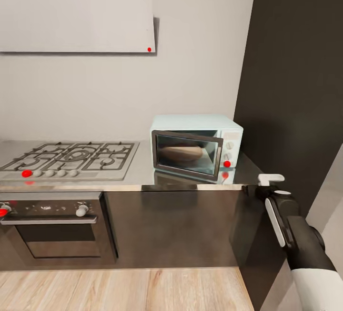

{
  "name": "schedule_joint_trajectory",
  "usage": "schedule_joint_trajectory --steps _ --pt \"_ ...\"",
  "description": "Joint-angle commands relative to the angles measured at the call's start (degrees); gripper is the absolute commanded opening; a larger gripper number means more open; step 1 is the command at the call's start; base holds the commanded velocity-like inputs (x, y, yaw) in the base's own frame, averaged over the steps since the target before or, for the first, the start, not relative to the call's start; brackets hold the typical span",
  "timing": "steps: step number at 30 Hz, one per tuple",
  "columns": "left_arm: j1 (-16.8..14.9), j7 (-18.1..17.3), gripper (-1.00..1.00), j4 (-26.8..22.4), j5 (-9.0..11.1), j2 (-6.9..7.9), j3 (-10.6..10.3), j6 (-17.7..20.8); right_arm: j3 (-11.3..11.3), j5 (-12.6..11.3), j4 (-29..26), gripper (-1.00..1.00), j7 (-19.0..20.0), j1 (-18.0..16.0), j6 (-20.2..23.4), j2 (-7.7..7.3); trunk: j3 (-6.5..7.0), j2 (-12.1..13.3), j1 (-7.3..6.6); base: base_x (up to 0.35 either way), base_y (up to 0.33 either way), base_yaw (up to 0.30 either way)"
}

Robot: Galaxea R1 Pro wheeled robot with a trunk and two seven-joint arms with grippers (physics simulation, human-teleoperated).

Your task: In the kitchen, take the popcorn bag from the countertop, put it into the microwave, and heat it until the popcorn is cooked so the cooked popcorn ends up inside the bag.

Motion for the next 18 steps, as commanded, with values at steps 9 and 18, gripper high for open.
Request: schedule_joint_trajectory --steps 9,18 --pt "0.0 -0.1 1.0 0.1 0.5 -0.02 -0.2 -0.1 0.1 0.1 -0.7 1.0 1.1 0.0 -5.4 0.7 -0.06 0.0 0.0 0.265 0.0 0.0" --pt "0.0 -0.1 1.0 0.1 0.5 -0.02 -0.2 -0.1 0.3 0.0 -0.7 1.0 4.8 0.0 -5.7 0.91 -0.06 0.0 0.0 0.267 0.0 0.0"
